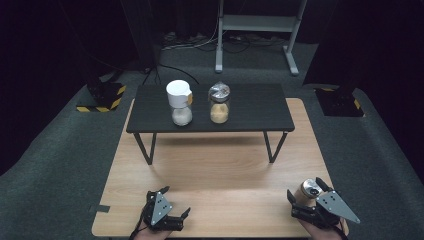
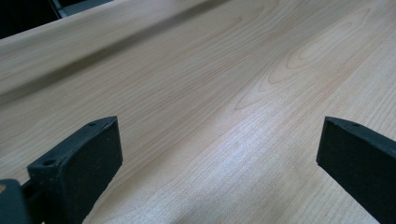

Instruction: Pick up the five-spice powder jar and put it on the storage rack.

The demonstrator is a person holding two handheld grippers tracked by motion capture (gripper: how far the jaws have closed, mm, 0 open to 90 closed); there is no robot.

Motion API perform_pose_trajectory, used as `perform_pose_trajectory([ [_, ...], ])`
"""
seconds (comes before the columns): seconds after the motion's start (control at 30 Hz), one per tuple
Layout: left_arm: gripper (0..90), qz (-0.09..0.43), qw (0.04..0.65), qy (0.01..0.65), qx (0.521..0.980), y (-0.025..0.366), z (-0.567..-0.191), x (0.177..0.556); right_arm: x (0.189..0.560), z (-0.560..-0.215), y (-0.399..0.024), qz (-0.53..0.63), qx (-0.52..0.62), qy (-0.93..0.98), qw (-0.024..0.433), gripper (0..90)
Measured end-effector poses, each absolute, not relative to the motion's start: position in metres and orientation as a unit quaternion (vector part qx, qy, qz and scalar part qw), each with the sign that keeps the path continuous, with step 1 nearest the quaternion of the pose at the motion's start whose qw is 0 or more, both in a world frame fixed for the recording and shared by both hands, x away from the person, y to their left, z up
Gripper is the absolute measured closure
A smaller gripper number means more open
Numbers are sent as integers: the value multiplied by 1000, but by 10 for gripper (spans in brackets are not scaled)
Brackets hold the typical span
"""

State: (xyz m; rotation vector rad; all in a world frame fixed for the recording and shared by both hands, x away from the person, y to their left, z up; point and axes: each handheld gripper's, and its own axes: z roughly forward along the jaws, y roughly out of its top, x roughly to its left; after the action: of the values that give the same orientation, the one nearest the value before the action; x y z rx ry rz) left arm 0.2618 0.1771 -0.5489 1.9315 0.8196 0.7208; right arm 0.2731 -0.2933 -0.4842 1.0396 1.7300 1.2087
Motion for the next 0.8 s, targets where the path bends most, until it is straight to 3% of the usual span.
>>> perform_pose_trajectory([
  [0.8,6,290,446,330,780,177,-549,262,275,-503,-316,466,443,662,384,5],
])
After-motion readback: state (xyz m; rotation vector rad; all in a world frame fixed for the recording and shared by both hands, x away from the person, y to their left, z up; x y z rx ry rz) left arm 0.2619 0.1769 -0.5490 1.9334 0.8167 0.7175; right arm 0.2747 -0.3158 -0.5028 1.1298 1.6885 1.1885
